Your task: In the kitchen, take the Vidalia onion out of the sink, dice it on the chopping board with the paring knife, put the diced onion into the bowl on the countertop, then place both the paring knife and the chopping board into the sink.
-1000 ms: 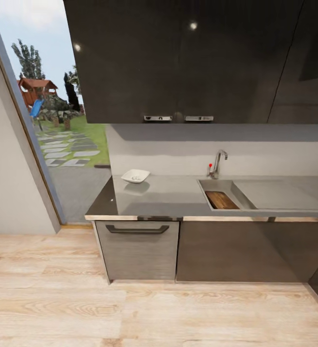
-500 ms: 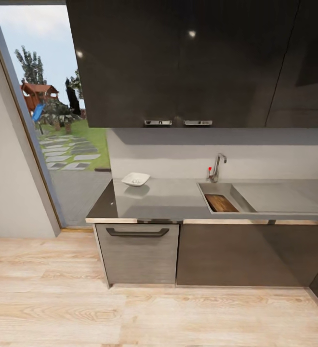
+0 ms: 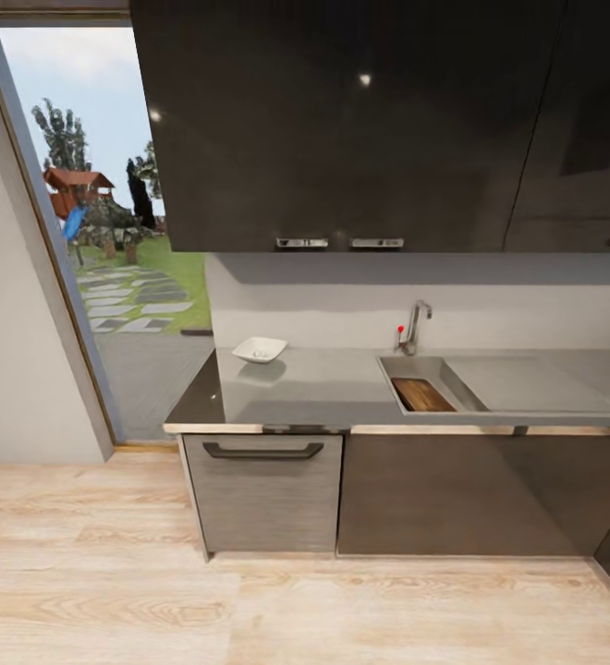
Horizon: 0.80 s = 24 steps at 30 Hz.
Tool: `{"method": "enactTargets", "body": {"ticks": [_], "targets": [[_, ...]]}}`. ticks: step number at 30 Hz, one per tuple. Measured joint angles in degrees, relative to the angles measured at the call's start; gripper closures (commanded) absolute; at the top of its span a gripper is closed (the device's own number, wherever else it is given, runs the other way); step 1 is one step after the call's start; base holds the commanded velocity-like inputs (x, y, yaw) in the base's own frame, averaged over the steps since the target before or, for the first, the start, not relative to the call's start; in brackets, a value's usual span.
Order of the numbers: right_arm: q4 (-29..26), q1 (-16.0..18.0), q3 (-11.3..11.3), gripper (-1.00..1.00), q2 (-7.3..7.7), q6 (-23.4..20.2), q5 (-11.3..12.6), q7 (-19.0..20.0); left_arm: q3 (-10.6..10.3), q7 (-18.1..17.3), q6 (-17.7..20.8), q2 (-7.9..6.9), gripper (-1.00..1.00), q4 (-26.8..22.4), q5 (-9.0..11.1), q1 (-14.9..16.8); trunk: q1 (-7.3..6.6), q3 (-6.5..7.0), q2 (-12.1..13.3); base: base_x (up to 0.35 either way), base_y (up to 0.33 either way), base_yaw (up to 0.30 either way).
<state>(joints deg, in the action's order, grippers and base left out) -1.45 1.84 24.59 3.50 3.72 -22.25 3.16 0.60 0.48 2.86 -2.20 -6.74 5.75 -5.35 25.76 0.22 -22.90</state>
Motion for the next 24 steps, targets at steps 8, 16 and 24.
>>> {"method": "enactTargets", "body": {"ticks": [8, 16, 24], "targets": [[-1.1, 0.0, -0.2, -1.0, -0.05, 4.0, -0.1, -0.1, 0.0, 0.0, 0.0, 0.0, -1.0, 0.0, 0.0, 0.0, 0.0, 0.66, 0.0, 0.0, 0.0, -0.034], [-1.2, 0.0, -0.2, -1.0, -0.71, 8.4, -0.1, -0.2, 0.0, 0.0, 0.0, 0.0, -1.0, 0.0, 0.0, 0.0, 0.0, 0.72, 0.0, 0.0, 0.0, -0.001], [-1.2, 0.0, -0.2, -1.0, -0.72, 9.0, -0.1, -0.2, 0.0, 0.0, 0.0, 0.0, -1.0, 0.0, 0.0, 0.0, 0.0, 0.72, 0.0, 0.0, 0.0, 0.0]]}}
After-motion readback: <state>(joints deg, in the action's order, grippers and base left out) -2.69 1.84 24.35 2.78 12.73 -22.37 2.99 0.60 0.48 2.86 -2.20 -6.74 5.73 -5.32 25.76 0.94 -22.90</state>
